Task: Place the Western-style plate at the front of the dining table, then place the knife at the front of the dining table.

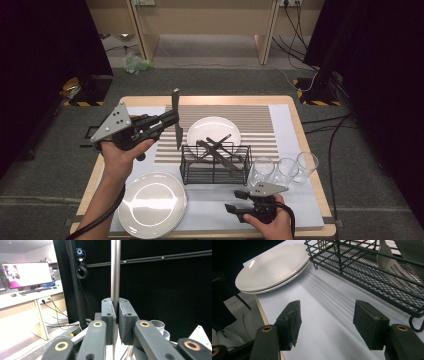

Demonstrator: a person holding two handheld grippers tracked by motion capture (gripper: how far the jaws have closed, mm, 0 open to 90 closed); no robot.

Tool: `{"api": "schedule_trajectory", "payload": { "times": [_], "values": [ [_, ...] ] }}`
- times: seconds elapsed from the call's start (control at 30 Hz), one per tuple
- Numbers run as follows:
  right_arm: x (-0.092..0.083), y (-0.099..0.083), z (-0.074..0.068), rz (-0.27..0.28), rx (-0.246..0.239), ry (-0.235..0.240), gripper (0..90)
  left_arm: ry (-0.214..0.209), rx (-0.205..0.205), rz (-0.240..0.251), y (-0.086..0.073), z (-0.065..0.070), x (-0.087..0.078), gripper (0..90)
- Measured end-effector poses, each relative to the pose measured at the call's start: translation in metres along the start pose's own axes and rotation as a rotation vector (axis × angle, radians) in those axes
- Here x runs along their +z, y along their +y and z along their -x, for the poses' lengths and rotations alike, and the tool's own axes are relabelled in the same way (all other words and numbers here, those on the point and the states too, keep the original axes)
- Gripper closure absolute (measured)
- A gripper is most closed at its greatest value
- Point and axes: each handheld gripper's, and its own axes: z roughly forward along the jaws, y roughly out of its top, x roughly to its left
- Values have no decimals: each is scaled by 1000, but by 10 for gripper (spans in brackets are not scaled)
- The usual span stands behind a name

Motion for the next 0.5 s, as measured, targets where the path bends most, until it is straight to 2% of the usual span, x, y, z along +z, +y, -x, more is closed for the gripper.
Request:
{"api": "schedule_trajectory", "payload": {
  "times": [0.5],
  "values": [
    [1, 1, 0, -6, -3, 2, 394, 18, 0, 3, 0, -3, -7, 836]
  ]
}}
